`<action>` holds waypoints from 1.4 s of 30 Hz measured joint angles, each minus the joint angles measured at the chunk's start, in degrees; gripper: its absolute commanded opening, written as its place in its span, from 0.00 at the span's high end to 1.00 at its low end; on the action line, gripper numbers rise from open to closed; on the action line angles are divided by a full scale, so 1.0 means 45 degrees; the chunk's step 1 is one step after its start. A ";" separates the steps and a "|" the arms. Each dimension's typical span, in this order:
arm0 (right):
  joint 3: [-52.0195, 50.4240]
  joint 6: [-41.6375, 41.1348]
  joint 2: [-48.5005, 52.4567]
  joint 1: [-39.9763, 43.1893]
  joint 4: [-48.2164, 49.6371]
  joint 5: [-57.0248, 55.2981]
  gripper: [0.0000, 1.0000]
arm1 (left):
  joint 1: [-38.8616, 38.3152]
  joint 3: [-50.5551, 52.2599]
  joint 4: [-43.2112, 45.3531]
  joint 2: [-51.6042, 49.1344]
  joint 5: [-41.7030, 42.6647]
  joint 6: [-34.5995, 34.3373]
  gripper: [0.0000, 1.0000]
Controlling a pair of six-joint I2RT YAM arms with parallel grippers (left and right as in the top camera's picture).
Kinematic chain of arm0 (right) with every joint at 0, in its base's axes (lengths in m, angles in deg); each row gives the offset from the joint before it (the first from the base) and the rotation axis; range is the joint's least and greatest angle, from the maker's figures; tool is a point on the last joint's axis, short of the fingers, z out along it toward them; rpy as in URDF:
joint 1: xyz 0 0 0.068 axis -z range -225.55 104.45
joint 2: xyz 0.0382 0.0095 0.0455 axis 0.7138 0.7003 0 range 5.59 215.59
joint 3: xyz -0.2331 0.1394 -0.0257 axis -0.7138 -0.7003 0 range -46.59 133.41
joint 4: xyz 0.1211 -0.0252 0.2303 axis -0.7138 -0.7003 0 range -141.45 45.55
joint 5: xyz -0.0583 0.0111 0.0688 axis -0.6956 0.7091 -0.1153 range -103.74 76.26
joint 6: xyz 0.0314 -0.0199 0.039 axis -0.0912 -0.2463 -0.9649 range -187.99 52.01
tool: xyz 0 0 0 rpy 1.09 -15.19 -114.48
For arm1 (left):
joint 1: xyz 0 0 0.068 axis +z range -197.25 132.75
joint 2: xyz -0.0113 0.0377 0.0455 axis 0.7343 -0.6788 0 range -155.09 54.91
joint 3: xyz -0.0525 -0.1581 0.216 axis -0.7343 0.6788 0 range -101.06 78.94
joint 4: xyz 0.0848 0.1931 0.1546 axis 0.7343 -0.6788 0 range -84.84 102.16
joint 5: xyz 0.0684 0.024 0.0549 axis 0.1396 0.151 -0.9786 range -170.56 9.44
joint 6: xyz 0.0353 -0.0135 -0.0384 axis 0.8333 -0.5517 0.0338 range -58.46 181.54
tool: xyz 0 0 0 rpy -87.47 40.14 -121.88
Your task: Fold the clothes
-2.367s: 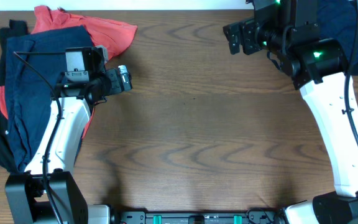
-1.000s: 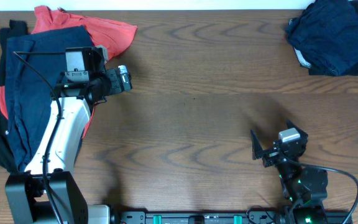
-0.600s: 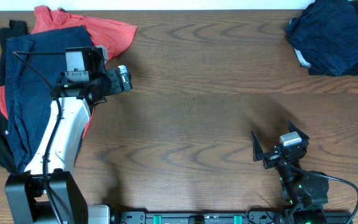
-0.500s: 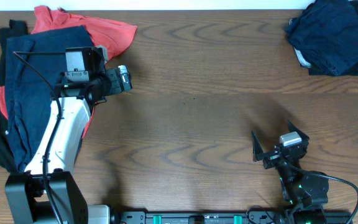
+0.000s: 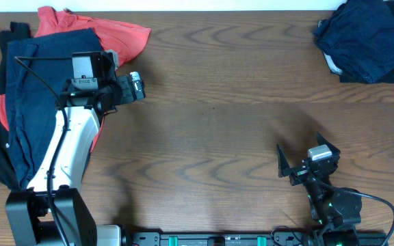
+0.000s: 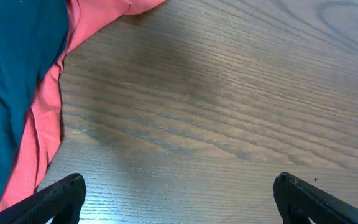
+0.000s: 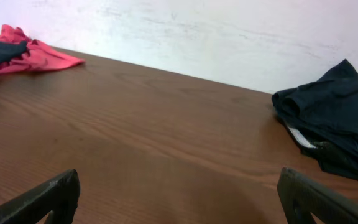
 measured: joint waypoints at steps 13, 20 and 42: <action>0.0000 0.0000 0.0000 0.0000 0.0000 -0.0005 0.01 | 0.0000 0.0253 -0.1549 0.0248 0.0015 0.0000 0.02; 0.0000 -0.0005 0.0000 0.0000 0.0000 -0.0039 0.01 | 0.0000 0.3060 0.0787 0.3798 -0.0393 0.0000 0.02; 0.0000 -0.0005 -0.0010 0.0000 -0.0005 -0.0053 0.01 | 0.0005 1.3736 0.8466 1.4367 -0.1506 0.0097 0.02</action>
